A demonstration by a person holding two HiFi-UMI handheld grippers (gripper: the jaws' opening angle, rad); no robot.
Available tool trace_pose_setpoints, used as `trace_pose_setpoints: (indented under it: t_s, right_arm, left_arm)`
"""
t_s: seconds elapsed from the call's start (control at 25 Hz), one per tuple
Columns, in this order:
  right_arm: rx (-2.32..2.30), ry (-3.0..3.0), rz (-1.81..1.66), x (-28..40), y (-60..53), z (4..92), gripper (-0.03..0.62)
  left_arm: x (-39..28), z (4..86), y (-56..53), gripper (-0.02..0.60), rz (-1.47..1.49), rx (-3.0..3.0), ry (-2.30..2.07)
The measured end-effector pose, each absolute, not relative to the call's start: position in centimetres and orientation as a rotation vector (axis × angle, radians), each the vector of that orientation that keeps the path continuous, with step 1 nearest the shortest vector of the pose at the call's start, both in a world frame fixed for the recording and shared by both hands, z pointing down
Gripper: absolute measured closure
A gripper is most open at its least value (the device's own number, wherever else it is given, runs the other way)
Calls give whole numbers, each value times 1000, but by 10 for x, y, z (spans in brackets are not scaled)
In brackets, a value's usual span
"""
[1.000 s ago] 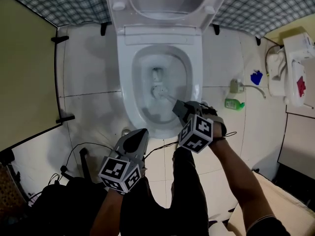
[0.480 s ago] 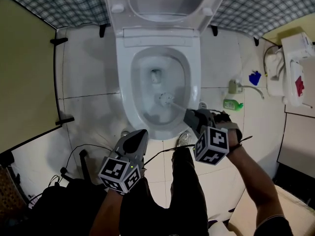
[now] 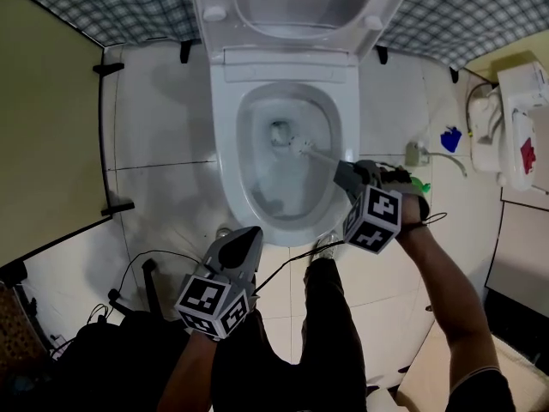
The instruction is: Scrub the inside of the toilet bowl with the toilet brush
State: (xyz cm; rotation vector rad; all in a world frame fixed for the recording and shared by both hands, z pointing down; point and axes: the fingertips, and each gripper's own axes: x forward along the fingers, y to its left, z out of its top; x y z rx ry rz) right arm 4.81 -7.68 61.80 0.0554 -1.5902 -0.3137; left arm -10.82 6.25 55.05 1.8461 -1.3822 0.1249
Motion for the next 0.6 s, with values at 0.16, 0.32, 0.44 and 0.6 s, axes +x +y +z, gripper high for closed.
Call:
trace_pose_setpoints:
  t_s: [0.16,0.32,0.44,0.6]
  right_arm:
    - [132,-1599,-329,32,-115,618,421]
    - [214,-1646,-350,23,-137,607,422]
    - [232,-1698,-313,24,-132,596,422]
    - [242,-1783,-220,31,-109,582,422]
  left_arm:
    - [-114,554,65,572,130,1837,-1386]
    - [-121,556,66,572,129,1827,-1398]
    - [-123,554,63,572,128,1832,-1405]
    - [-123,542,56,572,125,1850,-1418]
